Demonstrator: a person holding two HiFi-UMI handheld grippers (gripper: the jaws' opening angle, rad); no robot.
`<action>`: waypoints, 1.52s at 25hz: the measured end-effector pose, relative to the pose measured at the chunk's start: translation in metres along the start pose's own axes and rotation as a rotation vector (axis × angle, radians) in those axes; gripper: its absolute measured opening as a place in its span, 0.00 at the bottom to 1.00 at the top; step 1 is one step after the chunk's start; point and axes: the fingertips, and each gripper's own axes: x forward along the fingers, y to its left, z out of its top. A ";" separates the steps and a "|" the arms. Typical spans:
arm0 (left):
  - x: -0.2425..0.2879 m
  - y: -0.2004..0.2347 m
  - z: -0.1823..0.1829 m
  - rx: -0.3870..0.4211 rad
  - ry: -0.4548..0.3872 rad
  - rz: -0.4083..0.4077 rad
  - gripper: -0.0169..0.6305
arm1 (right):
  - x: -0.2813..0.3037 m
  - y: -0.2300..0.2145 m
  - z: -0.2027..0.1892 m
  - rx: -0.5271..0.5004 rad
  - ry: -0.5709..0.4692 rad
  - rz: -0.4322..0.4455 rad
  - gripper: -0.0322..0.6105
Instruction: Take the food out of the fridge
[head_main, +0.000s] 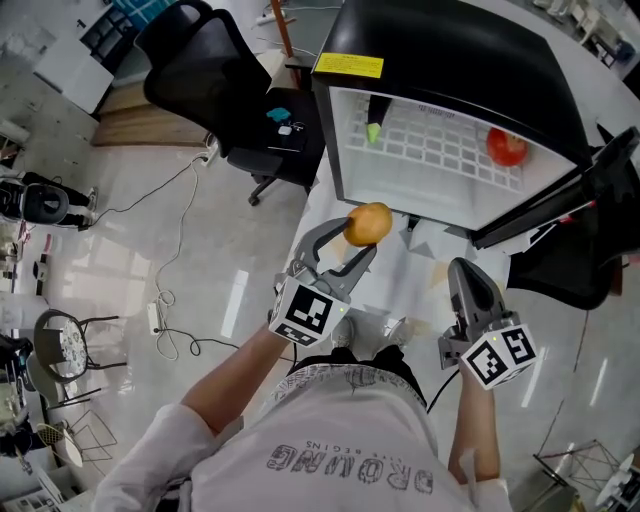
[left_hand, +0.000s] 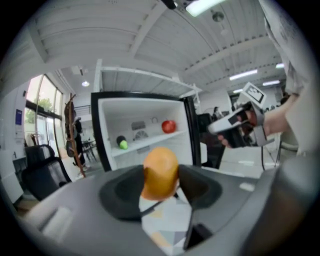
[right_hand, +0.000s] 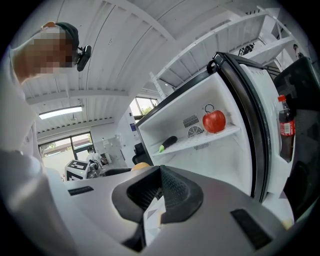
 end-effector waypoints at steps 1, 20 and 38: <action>-0.003 0.000 0.001 0.004 -0.005 0.000 0.37 | 0.000 0.001 0.001 -0.001 -0.002 0.000 0.03; -0.025 0.017 0.016 -0.060 -0.090 0.017 0.37 | -0.002 -0.005 0.008 -0.018 -0.001 -0.005 0.03; -0.016 0.019 0.028 -0.053 -0.116 0.018 0.37 | 0.000 -0.020 0.013 -0.019 0.003 -0.014 0.03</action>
